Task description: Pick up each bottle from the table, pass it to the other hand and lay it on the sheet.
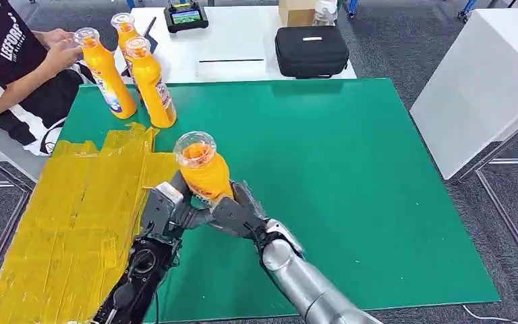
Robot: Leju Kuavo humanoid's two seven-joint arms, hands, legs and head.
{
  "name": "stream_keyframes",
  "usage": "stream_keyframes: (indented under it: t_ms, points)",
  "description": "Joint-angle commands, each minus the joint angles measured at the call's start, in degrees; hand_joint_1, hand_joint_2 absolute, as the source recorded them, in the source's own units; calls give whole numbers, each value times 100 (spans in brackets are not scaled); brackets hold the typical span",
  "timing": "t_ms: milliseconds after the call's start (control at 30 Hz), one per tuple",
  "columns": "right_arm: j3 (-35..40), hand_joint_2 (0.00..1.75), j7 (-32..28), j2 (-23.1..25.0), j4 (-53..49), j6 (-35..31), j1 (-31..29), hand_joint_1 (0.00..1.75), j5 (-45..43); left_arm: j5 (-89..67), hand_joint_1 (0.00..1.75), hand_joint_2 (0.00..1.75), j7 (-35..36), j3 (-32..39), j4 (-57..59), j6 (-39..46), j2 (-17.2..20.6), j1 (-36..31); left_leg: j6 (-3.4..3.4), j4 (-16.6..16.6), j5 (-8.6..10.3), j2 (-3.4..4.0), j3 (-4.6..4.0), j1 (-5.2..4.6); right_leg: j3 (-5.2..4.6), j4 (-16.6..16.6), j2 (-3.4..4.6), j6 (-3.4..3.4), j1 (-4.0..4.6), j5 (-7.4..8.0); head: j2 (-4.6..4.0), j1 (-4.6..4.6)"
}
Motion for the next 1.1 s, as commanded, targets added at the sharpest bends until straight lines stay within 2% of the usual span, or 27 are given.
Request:
stream_keyframes:
  t_ms: [33,467,500,633,667,700,733,767,967,1033,1067,1100]
  points:
    - [303,175,40,13,562,18,-208,175,20,299,175,175,26,71,312,5,-89,-415,-12,1,-8,-8,25,7,31,-3,-3,-9,6,-10,0,-2]
    - [134,175,-45,-87,265,-183,-116,175,-187,646,175,175,18,-4,398,196,-61,-484,-12,0,-8,-14,29,6,37,-5,-10,-9,5,-13,0,-2]
    - [115,175,-125,-148,107,-263,-36,175,-194,629,175,175,-44,12,383,286,-47,-458,-8,-2,-2,-13,14,5,19,-6,-10,-6,4,-6,0,0]
    - [13,175,-231,-306,-445,-336,174,175,-290,397,175,175,-189,76,265,604,37,-392,-14,0,-13,-17,39,9,49,-8,-11,-10,7,-18,0,-2]
    - [-14,175,-242,-351,-607,-343,218,175,-302,355,175,175,-211,114,236,658,71,-373,-9,-3,-4,-14,20,5,26,-7,-11,-6,4,-9,0,-2]
    - [-65,175,-248,-443,-1059,-351,400,120,-324,259,175,175,-239,155,145,773,100,-335,-12,-2,-9,-16,30,7,39,-9,-12,-8,6,-13,0,0]
    - [-149,175,-268,-496,-1379,-458,547,0,-319,-36,175,175,-300,197,101,1078,127,-305,-8,-3,-4,-11,18,5,24,-8,-8,-6,4,-7,0,-2]
    - [-260,175,-207,-595,-1818,-515,753,0,-328,-481,175,175,-331,251,33,1474,164,-254,-12,-2,-10,-14,33,6,41,-8,-9,-9,5,-14,0,0]
    - [-540,175,-141,-768,-2483,-454,1042,0,-419,-617,175,175,-330,412,-145,1494,206,-177,-15,0,-13,-16,33,6,43,-5,-10,-11,5,-17,0,0]
    - [-802,175,-218,-917,-3103,-591,1272,0,-527,-1960,175,175,-206,483,-143,2537,309,-291,-15,1,-15,-9,36,6,45,-5,-3,-10,5,-17,0,-2]
    - [-884,175,-213,-991,-3367,-622,1361,0,-545,-2396,175,175,-74,527,-129,2818,323,-360,-6,-3,-1,-9,5,2,11,-5,-4,-4,2,-3,0,0]
    - [-991,175,-187,-1084,-3701,-683,1478,0,-593,-3616,175,175,329,590,24,3419,392,-495,-13,2,-12,-14,26,7,37,-5,-8,-9,6,-15,0,0]
